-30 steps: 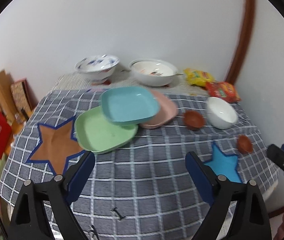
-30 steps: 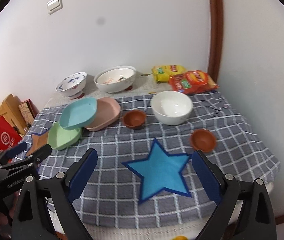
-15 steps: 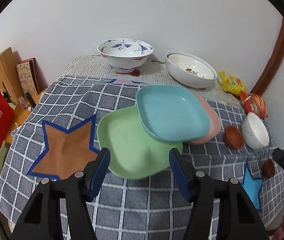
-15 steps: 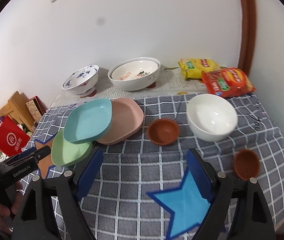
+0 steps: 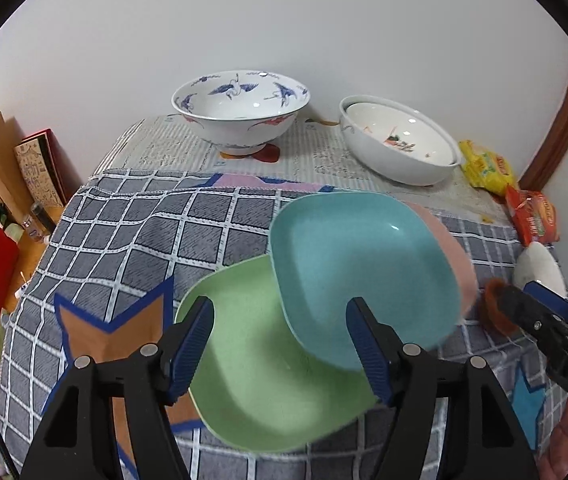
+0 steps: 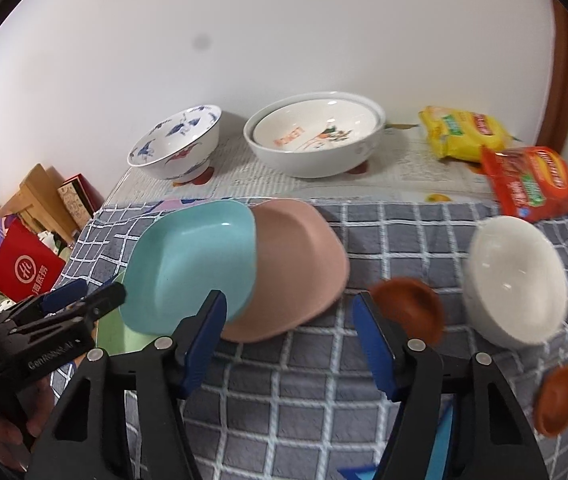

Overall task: Organize plates and bowls
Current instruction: 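Move both grippers to the light-blue plate rim and close on it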

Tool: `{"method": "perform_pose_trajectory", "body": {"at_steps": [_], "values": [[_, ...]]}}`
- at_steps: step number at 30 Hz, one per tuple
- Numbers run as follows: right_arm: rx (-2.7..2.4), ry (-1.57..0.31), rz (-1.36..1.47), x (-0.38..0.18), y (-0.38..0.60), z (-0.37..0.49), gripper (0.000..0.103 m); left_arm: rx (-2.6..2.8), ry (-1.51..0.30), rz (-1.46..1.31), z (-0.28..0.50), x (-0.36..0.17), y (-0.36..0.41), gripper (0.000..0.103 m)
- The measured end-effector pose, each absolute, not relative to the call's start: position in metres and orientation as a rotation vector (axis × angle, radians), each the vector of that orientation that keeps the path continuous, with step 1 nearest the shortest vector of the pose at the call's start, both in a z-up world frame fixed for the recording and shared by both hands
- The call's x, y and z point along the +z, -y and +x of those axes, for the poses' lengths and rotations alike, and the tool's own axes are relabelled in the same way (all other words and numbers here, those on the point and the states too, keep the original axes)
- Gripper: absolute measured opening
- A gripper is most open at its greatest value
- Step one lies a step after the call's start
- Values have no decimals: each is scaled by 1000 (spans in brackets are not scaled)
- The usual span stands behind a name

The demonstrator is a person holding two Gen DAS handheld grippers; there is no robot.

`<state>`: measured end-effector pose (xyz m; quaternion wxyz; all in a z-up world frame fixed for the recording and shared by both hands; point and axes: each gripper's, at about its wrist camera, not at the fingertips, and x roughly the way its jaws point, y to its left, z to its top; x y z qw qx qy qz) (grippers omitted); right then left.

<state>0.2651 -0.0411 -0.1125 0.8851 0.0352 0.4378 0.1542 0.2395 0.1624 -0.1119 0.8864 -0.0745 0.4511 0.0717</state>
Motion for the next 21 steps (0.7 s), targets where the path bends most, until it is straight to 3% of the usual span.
{"method": "perform_pose_trajectory", "body": {"at_steps": [16, 21], "values": [[377, -968, 15, -156, 4, 296, 49, 126, -990, -220, 287, -141, -172, 72], [379, -985, 43, -161, 5, 301, 36, 101, -1005, -251, 292, -146, -174, 72]]}}
